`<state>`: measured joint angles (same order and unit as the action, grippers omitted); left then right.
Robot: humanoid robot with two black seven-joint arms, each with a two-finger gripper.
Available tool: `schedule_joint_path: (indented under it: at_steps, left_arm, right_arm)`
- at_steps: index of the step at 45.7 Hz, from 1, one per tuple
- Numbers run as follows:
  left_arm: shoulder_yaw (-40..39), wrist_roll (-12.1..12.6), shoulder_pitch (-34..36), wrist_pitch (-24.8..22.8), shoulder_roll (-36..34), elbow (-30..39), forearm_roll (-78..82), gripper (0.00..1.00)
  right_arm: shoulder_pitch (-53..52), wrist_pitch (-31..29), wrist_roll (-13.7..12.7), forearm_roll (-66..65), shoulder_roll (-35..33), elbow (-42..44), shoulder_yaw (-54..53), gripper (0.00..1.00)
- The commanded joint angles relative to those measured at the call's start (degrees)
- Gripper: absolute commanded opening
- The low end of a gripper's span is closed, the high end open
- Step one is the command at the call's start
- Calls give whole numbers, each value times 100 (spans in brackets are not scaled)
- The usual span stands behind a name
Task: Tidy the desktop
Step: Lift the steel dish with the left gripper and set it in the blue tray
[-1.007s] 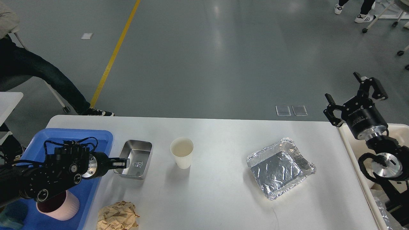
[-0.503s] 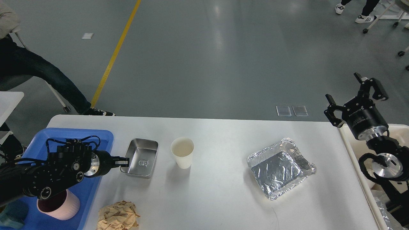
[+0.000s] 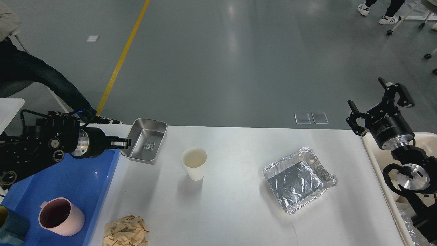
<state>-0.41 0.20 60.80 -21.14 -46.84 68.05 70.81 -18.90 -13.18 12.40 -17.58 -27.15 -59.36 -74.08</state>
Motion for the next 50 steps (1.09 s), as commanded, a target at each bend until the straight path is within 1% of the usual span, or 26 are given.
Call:
schedule_joint_path:
  at_steps: [1, 4, 7, 9, 13, 21, 24, 32, 35, 40, 50]
  left_arm:
    - [-2, -2, 485, -337, -834, 586, 12, 0]
    - [-11, -20, 739, -609, -1107, 613, 29, 0]
    - [-20, -63, 846, -733, -1248, 622, 20, 0]
    - [-38, -116, 863, -742, -1318, 639, 20, 0]
    - [-64, -116, 829, -725, -1424, 631, 20, 0]
    - [6, -11, 636, -619, -1520, 499, 12, 0]
    - [6, 42, 469, -567, -1556, 245, 29, 0]
    - [-46, -98, -59, -488, -1494, -441, 20, 0]
    - [-46, -108, -322, -330, -1451, -564, 12, 0]
    - [-46, -81, -718, -40, -1257, -863, 3, 1]
    - [-55, -125, -1210, 286, -598, -1873, -6, 1]
  right_arm:
    - [0, 0, 0, 1, 26, -14, 8, 100]
    - [-9, 9, 0, 1, 34, -31, 17, 100]
    - [-17, 17, 0, 1, 52, -40, 17, 100]
    - [-17, 17, 0, 1, 52, -40, 17, 100]
    - [-9, 17, 0, 1, 52, -40, 26, 100]
    - [-9, 17, 0, 1, 8, -40, 26, 100]
    - [-17, 17, 0, 1, 8, -40, 17, 100]
    - [-17, 17, 0, 1, 26, -49, 17, 100]
    - [-17, 17, 0, 1, 17, -49, 17, 100]
    - [-17, 17, 0, 1, -1, -40, 26, 100]
    - [-9, 17, 0, 1, -1, -40, 26, 100]
